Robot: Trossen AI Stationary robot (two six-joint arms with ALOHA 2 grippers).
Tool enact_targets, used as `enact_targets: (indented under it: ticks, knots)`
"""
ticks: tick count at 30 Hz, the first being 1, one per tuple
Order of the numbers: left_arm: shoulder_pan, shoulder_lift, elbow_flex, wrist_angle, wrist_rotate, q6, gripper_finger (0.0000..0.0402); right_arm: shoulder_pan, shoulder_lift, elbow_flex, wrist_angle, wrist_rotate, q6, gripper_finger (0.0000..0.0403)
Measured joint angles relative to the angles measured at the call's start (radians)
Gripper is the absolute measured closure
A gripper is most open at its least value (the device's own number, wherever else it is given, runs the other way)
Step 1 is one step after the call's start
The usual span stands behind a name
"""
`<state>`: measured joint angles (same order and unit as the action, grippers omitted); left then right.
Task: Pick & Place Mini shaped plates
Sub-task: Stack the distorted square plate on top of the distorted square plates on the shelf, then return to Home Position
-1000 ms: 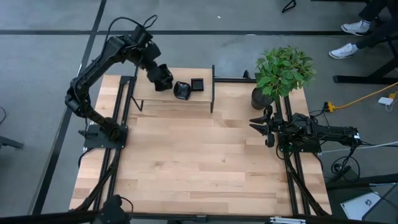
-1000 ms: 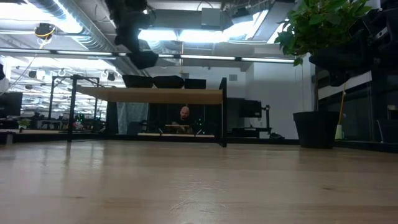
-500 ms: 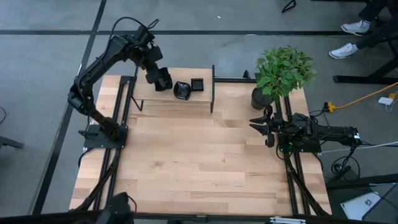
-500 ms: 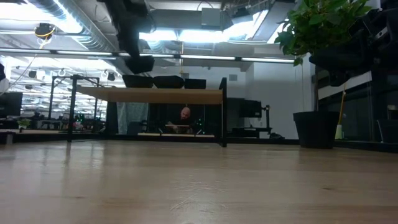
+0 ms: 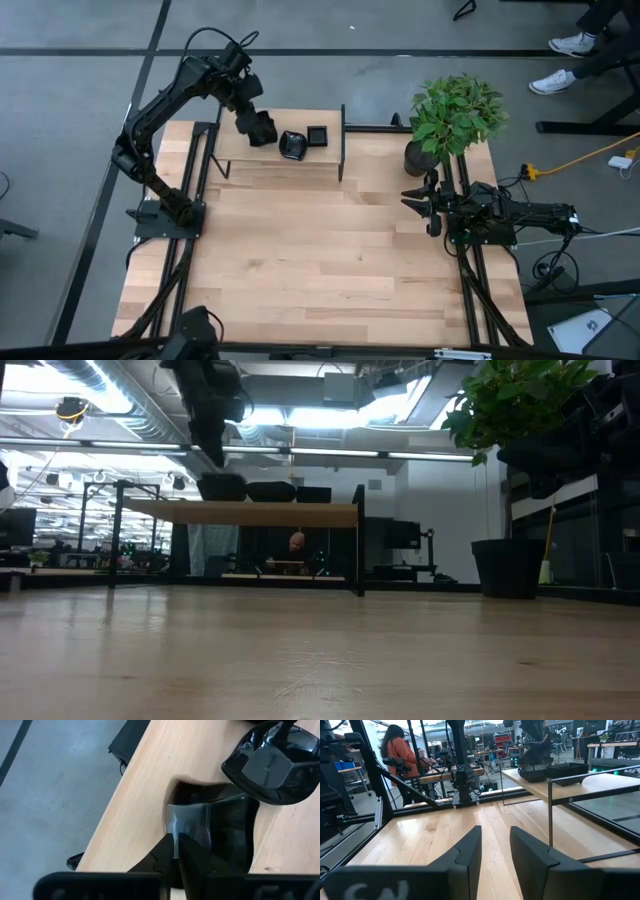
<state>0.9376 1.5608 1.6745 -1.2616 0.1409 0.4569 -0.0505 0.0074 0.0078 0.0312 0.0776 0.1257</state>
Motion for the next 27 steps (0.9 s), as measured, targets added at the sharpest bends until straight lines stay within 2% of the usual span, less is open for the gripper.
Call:
enact_targets:
  ticks: [5, 9, 13, 17, 19, 22, 24, 27]
  knots:
    - [-0.016, 0.000, 0.000, 0.001, -0.001, 0.002, 0.0351, 0.000, 0.000, 0.000, 0.000, 0.000, 0.000, 0.0300]
    - [-0.034, 0.000, -0.001, 0.001, -0.070, -0.013, 0.0322, 0.000, 0.000, 0.000, 0.000, 0.000, 0.000, 0.0300]
    - [-0.055, 0.000, -0.001, 0.003, -0.145, -0.131, 0.0303, 0.000, 0.000, 0.000, 0.000, 0.000, 0.000, 0.0300]
    - [-0.084, -0.010, -0.001, -0.028, -0.166, -0.281, 0.0300, 0.000, 0.000, 0.000, 0.000, 0.000, 0.000, 0.0300]
    - [-0.107, -0.028, -0.002, -0.057, -0.141, -0.330, 0.0302, 0.000, 0.000, 0.000, 0.000, 0.000, 0.000, 0.0300]
    - [-0.154, -0.075, -0.002, -0.071, -0.008, -0.359, 0.0303, 0.000, 0.000, 0.000, 0.000, 0.000, 0.000, 0.0300]
    - [-0.194, -0.135, -0.030, -0.019, 0.045, -0.376, 0.0302, 0.000, 0.000, 0.000, 0.000, 0.000, 0.000, 0.0300]
    - [-0.266, -0.266, -0.149, 0.146, 0.041, -0.457, 0.0300, 0.000, 0.000, 0.000, 0.000, 0.000, 0.000, 0.0300]
